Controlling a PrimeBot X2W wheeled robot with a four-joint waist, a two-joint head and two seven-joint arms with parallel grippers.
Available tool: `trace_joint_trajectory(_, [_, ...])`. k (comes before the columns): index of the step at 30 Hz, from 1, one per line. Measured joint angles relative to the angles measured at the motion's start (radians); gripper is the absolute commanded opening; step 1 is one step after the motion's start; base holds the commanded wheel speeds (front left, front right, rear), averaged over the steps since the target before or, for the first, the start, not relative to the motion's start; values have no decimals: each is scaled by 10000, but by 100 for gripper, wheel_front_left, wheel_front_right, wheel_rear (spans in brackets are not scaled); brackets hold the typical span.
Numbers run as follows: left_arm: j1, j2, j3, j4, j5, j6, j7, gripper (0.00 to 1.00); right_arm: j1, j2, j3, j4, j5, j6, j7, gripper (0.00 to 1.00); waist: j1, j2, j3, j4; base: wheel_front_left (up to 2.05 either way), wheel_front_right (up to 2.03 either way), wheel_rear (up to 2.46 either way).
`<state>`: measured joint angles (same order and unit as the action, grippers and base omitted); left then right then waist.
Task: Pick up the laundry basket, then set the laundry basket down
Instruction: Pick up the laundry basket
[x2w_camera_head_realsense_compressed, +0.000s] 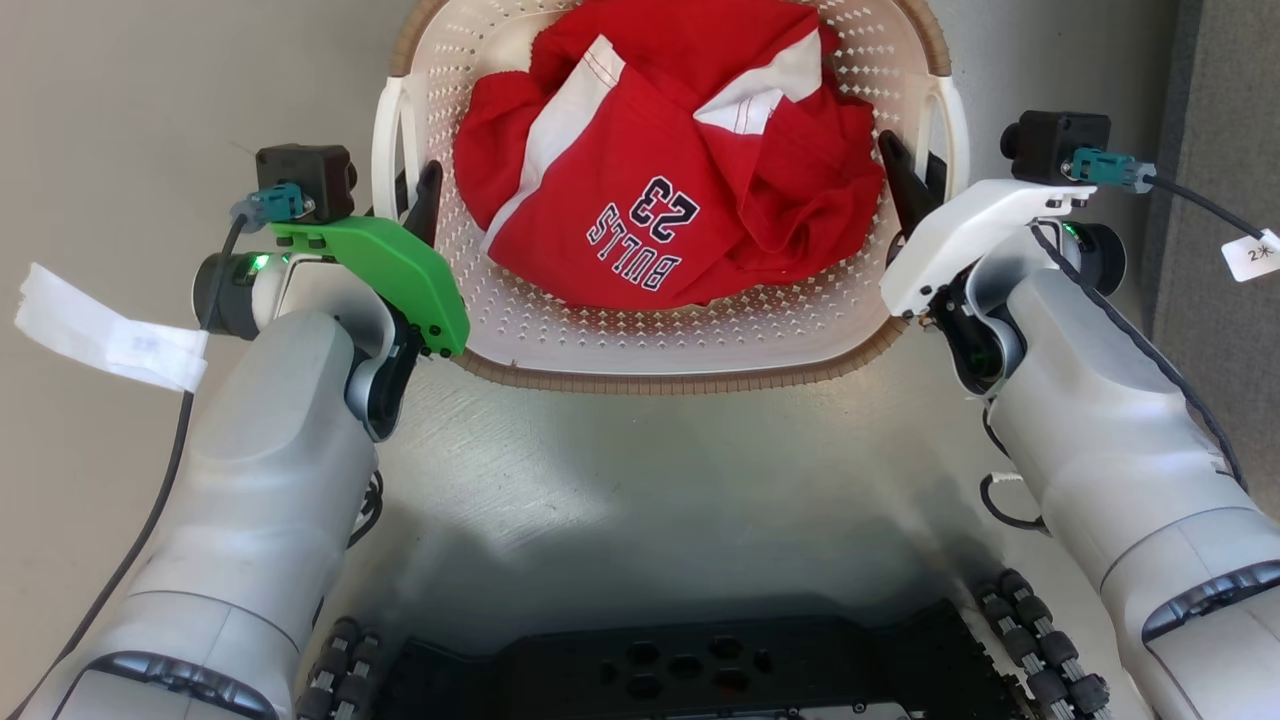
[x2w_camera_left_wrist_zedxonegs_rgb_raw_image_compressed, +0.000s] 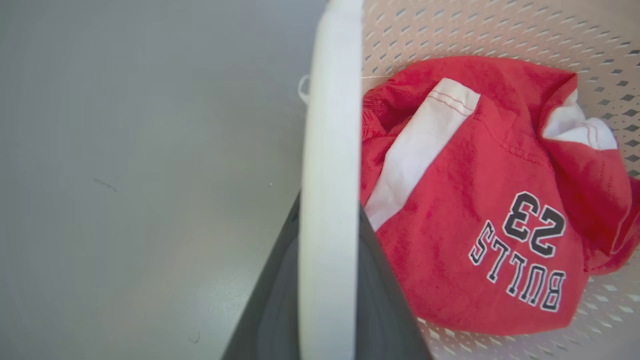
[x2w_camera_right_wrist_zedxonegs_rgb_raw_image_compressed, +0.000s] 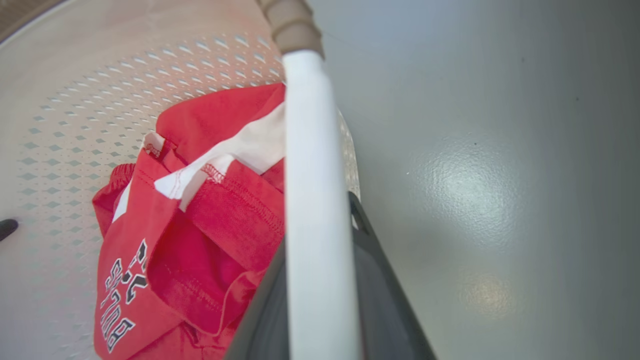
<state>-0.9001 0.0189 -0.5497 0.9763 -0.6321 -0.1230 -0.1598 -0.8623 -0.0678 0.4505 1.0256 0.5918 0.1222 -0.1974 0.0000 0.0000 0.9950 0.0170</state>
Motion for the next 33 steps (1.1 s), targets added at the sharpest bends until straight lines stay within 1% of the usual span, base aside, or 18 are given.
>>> trace_joint_trajectory(9, [-21,2,-380,169,-435,0,-96,0,-116,-2,238,301,153,-6,-46,0,1,0,-123,12,0,0,0])
trace_joint_trajectory(17, [-12,8,-746,372,-842,0,-173,0,-99,0,499,520,336,-6,-148,0,0,0,-539,13,0,0,0])
trace_joint_trajectory(25, [176,2,-1028,568,-1313,0,-180,0,8,27,811,779,690,-6,-127,0,0,0,-1309,-2,0,0,0])
trace_joint_trajectory(33, [669,-29,-1296,815,-1854,-2,23,0,332,77,1118,1043,1003,-6,397,0,0,0,-2338,-90,0,0,0])
